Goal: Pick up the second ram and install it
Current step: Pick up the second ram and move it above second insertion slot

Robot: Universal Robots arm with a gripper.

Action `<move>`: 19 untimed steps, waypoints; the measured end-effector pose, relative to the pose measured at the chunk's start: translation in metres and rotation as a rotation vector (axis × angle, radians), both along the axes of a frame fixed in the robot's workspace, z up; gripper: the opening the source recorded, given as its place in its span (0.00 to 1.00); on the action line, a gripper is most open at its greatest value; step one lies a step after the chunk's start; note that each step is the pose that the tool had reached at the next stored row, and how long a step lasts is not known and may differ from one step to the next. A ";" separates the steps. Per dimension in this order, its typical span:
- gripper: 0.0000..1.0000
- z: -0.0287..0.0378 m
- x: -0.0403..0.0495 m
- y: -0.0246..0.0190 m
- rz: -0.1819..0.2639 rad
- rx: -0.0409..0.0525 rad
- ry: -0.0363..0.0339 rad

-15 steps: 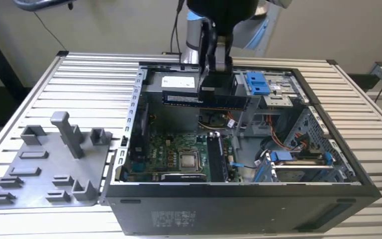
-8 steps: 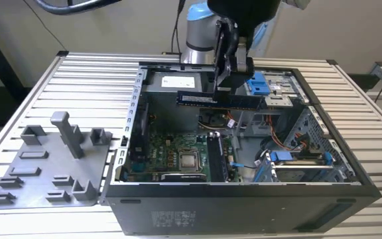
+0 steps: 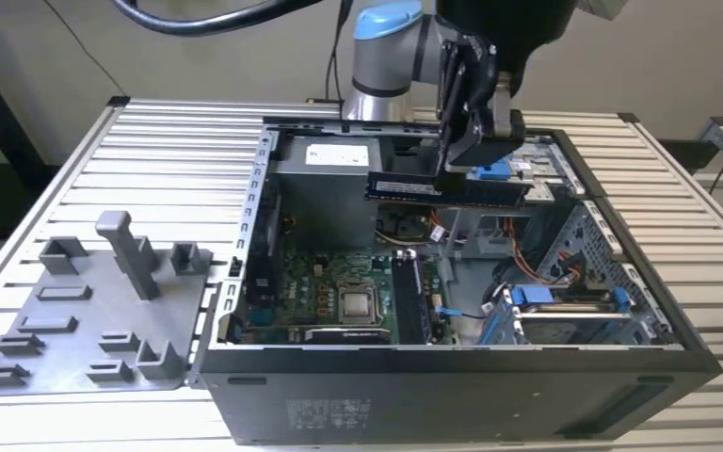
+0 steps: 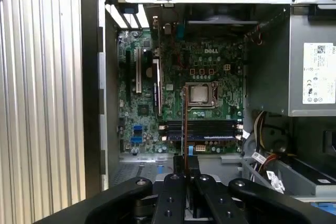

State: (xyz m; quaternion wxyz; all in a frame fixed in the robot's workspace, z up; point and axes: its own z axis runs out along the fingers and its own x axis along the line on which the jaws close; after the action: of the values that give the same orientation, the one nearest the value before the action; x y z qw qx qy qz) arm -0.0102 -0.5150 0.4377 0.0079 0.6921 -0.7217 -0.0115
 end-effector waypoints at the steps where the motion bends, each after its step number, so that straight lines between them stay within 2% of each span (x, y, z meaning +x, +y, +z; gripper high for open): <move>1: 0.13 0.0000 0.0029 0.0000 0.000 0.0000 0.0002; 4: 0.13 0.0000 0.0109 0.0000 0.000 -0.0001 0.0006; 9: 0.13 0.0000 0.0115 0.0000 0.000 -0.0001 0.0006; 10: 0.13 0.0000 0.0115 0.0000 0.000 0.0000 -0.0014; 11: 0.13 -0.0002 0.0113 0.0000 0.000 -0.0001 -0.0068; 13: 0.13 -0.0008 0.0101 0.0000 0.000 0.0000 -0.0237; 14: 0.13 -0.0010 0.0096 0.0000 0.000 0.0000 -0.0298; 19: 0.13 -0.0011 0.0096 0.0000 0.000 0.0001 -0.0305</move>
State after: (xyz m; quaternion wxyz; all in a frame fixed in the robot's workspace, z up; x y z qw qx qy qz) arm -0.0007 -0.5150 0.4366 -0.0032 0.6922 -0.7217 -0.0010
